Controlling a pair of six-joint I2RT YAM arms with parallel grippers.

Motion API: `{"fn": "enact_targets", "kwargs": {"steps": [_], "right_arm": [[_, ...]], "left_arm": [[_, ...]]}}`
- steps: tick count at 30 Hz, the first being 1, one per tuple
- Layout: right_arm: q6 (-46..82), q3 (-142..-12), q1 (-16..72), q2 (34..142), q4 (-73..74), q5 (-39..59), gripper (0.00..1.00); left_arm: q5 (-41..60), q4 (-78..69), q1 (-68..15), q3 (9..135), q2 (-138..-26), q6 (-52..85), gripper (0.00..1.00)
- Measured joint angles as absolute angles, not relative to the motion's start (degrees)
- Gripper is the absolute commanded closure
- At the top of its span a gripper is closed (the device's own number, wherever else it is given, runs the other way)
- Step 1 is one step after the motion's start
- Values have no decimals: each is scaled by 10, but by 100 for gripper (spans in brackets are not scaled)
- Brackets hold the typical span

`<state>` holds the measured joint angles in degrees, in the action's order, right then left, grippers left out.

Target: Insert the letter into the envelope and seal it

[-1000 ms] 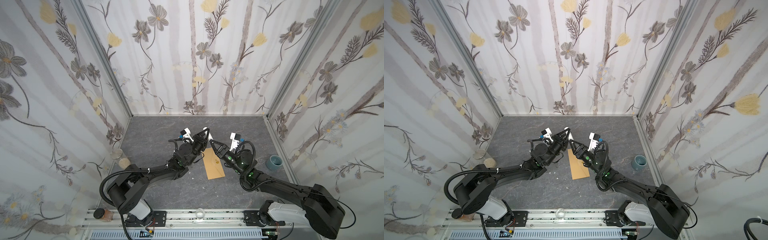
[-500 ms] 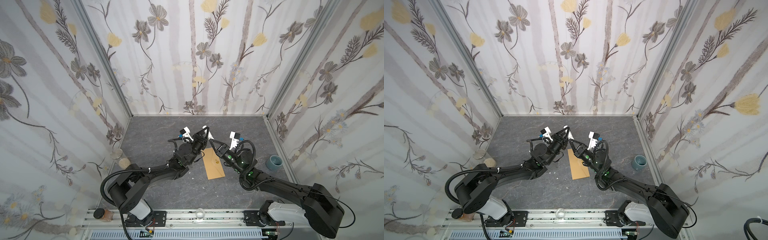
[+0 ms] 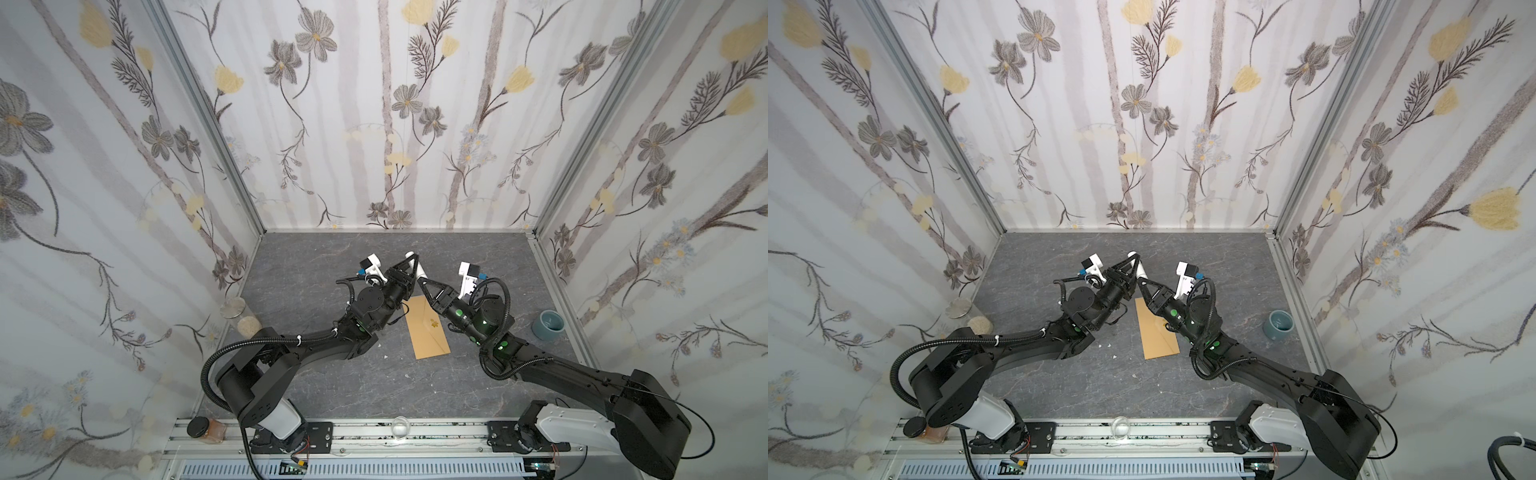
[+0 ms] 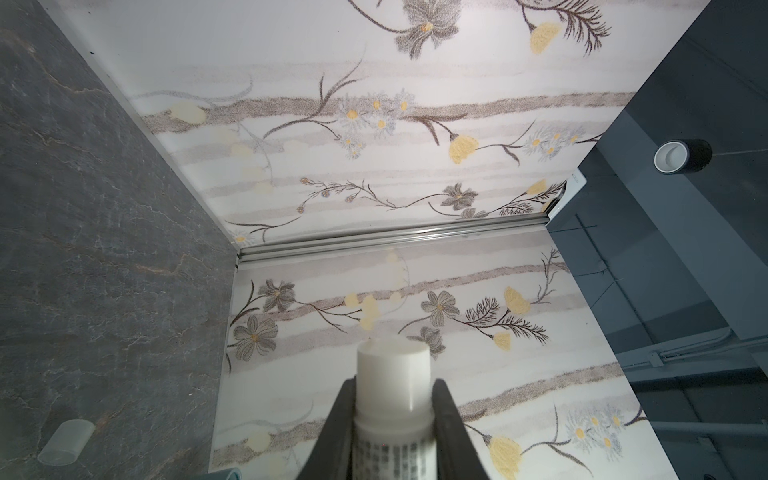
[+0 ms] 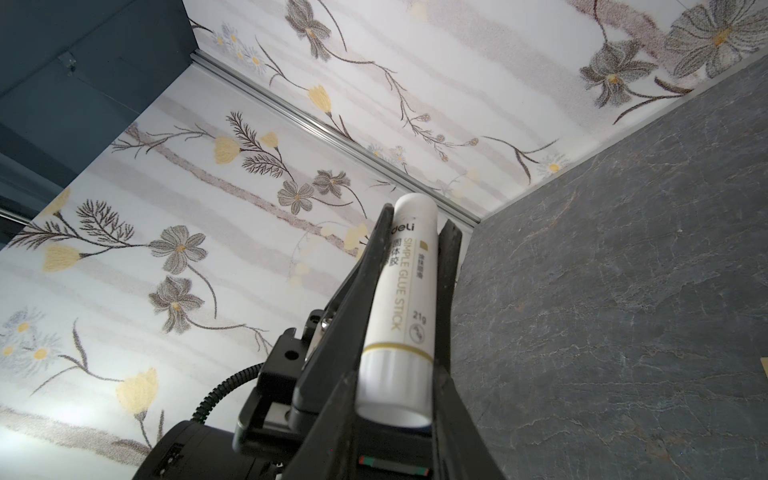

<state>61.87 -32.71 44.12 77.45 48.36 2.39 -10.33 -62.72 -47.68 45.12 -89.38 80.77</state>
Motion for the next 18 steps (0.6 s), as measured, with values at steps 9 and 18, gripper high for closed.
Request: {"fn": "enact_targets", "kwargs": {"steps": [9,18], "right_arm": [[623,-339,442,767,456,16,82],[624,-344,442,761,436,15,87]], "left_arm": [[-103,-628,-481,448,-885,780,100],[-99,-626,-482,449,-885,767,80]]}}
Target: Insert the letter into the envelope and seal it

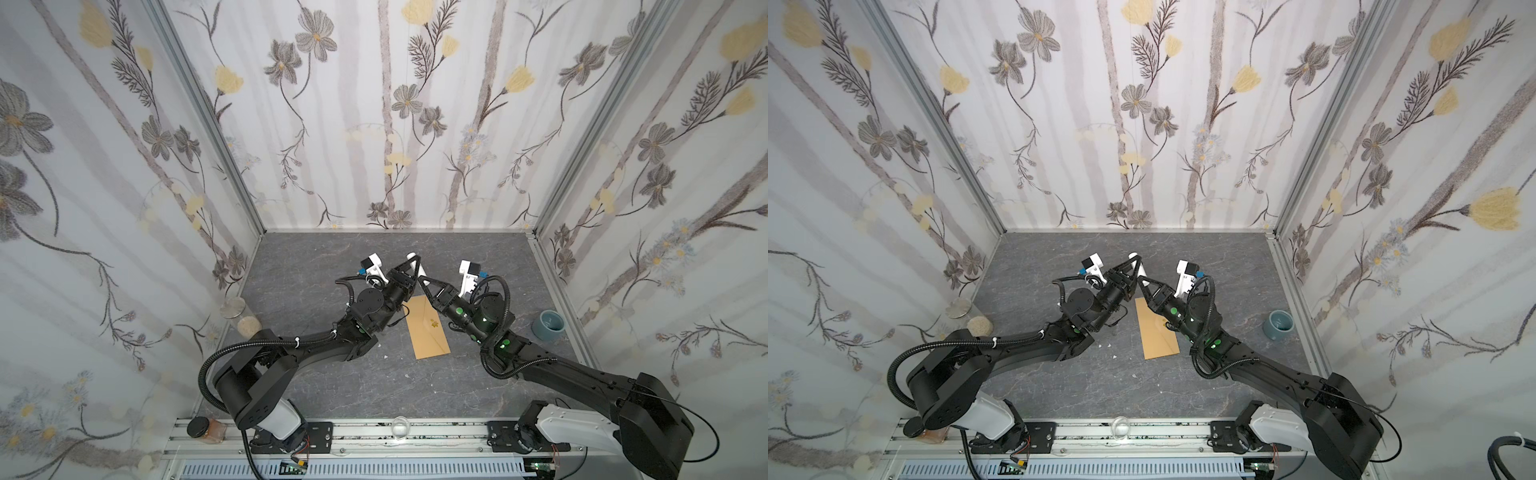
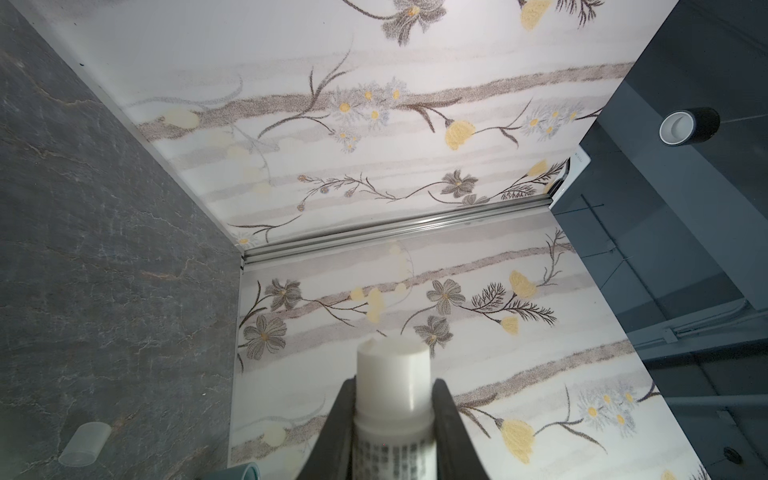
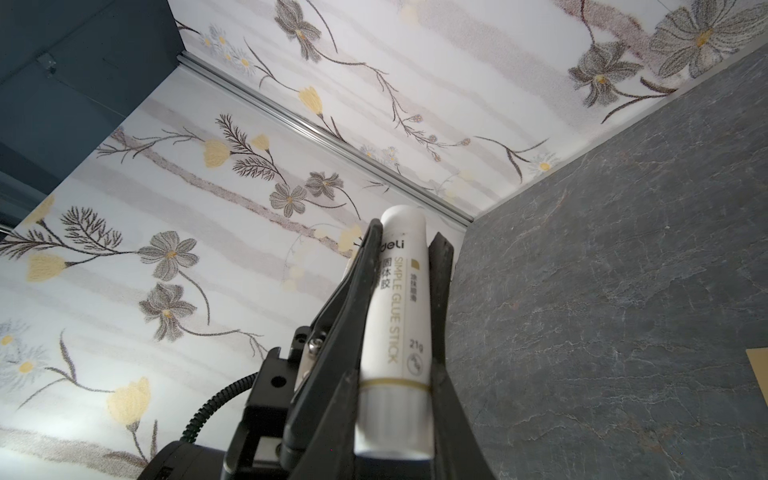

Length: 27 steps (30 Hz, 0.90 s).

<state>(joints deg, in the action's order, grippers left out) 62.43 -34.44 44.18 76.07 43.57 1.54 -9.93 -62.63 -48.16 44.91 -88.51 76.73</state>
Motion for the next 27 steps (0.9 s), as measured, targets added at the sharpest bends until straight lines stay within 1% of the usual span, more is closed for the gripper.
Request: {"fn": "enact_targets", "kwargs": {"steps": [2,4,6,10,12,17,27], "right_arm": [[623,-348,442,758,431,15,88],[620,-352,442,753,419,13,88],[618,-354,442,749,407,11,88],[610,-355,440,740,385,11,89],[607,-355,438,736,375,11,89],[599,-359,436,733,358,12,89],[588,-371,430,732,334,21,89]], "left_arm": [[-90,-627,-479,454,-887,767,77],[-76,-627,-476,458,-889,768,70],[-52,-627,-470,460,-893,770,66],[4,-619,-456,458,-894,784,64],[29,-617,-447,454,-893,792,61],[77,-601,-425,449,-883,799,59],[200,-571,-387,469,-877,804,61]]}}
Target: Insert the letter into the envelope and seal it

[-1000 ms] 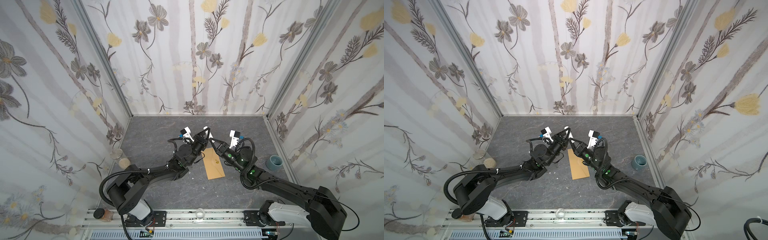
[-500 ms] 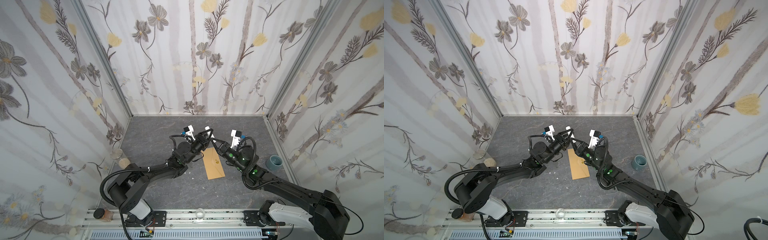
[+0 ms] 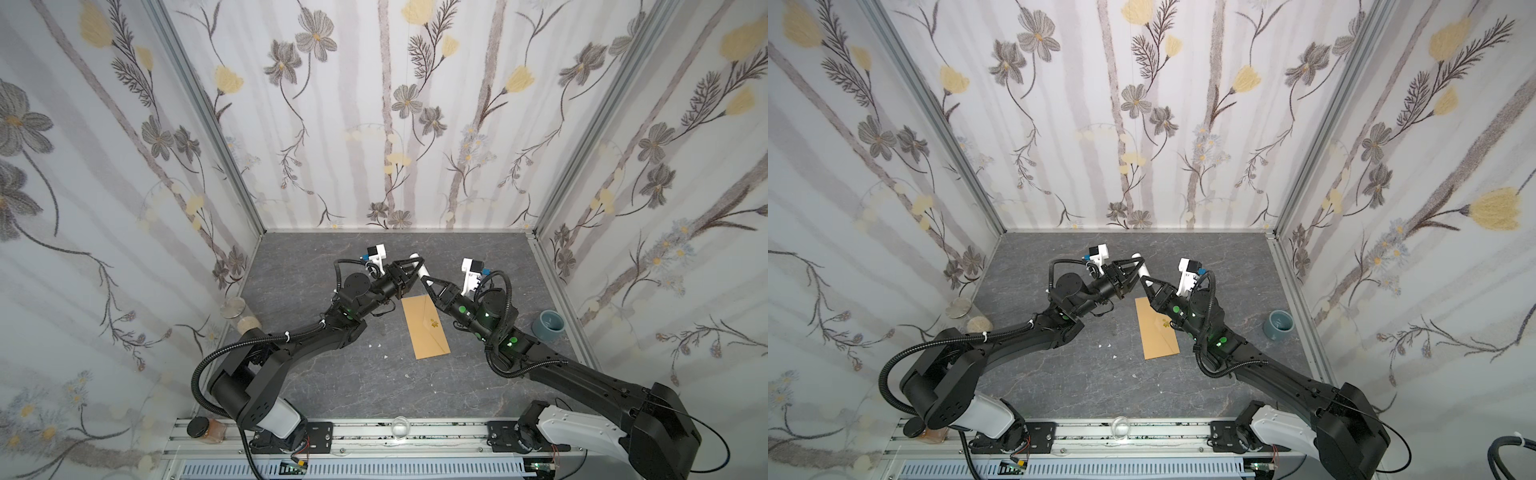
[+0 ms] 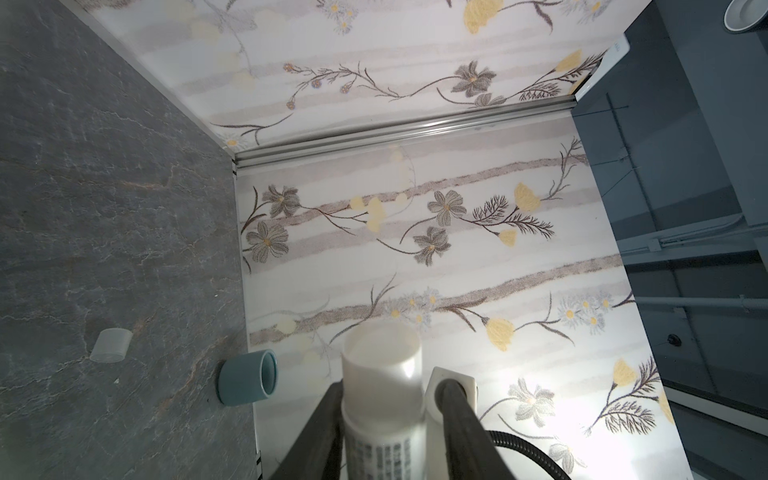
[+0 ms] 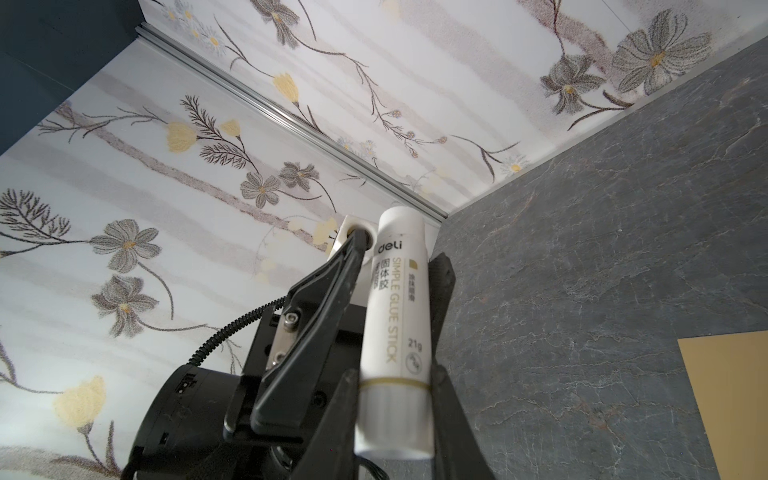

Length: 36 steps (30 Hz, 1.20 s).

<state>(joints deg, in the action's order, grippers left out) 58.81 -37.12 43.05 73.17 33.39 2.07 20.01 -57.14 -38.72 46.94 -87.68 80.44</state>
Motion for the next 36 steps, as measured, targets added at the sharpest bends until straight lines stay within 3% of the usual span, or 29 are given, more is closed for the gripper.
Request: {"fn": "enact_targets", "kwargs": {"steps": [10,36], "right_arm": [[580,-374,430,732,330,26,90],[580,-374,429,736,309,31,93]], "left_arm": [[265,-540,-382,458,-857,800,64],[281,-521,-380,461,-863,795,68]]}}
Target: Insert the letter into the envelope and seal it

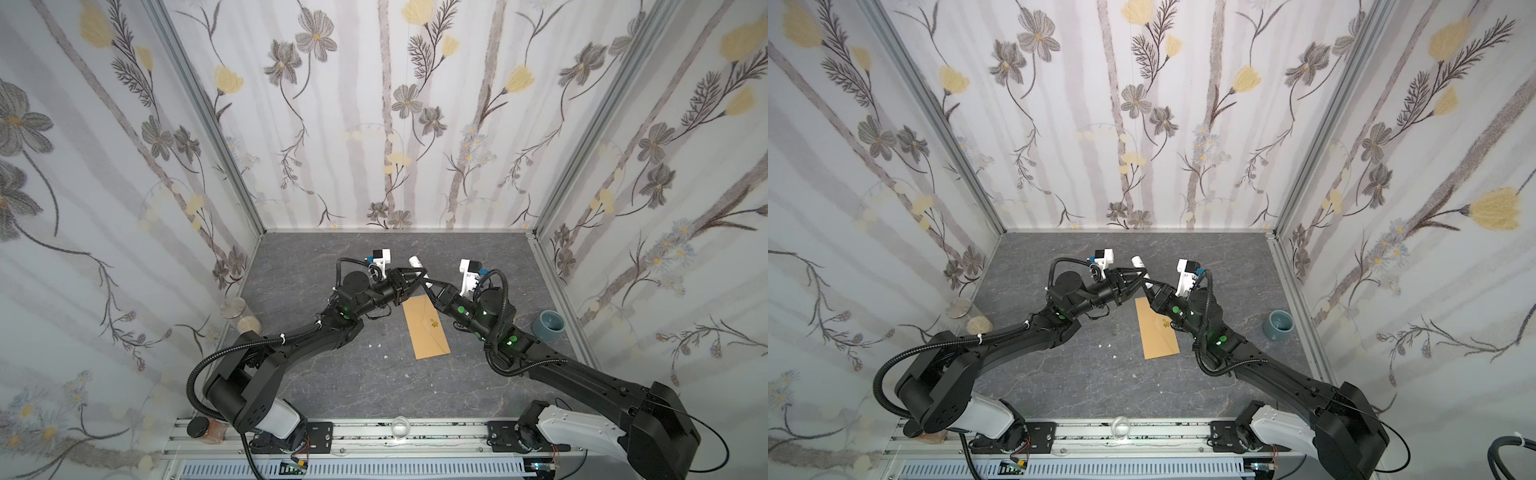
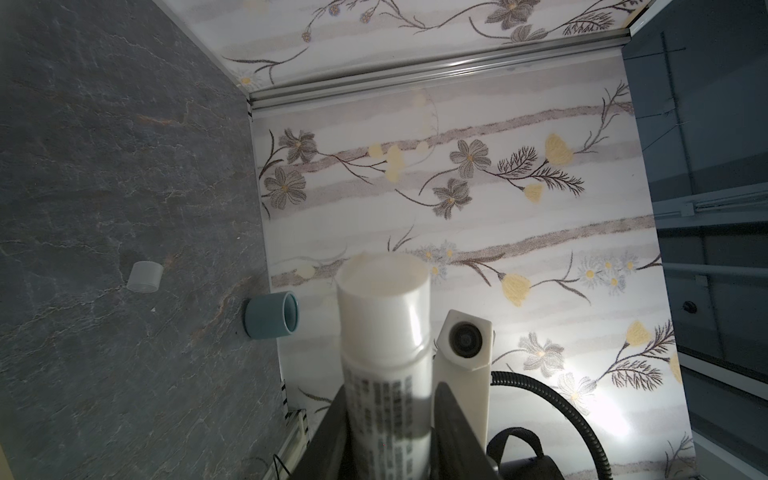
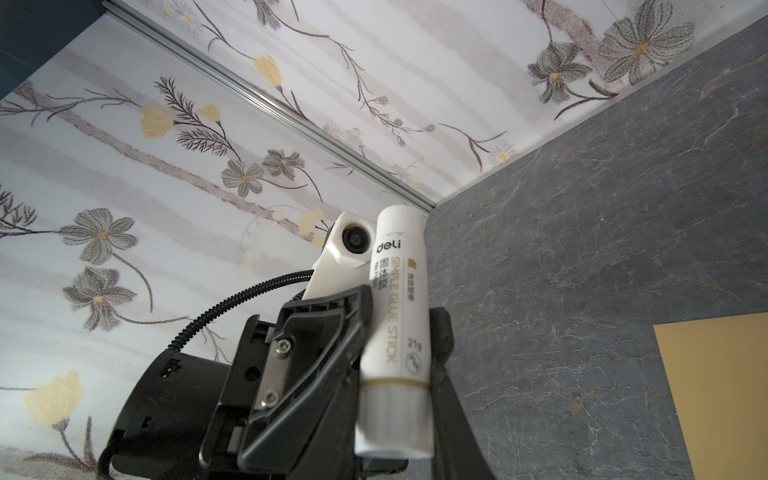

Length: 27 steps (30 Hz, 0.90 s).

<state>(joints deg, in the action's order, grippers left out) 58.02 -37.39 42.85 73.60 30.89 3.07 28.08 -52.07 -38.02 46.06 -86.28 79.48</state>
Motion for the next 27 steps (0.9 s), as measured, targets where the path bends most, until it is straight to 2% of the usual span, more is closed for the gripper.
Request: {"fn": "enact_targets", "kwargs": {"steps": [22,25,27], "right_arm": [[580,-375,430,742,308,30,95],[580,-375,430,743,307,30,95],[580,-376,430,744,307,30,95]], "left_arm": [[281,-523,-377,464,-877,795,67],[281,-524,-377,467,-880,795,68],[281,-525,-377,467,-881,795,73]]}}
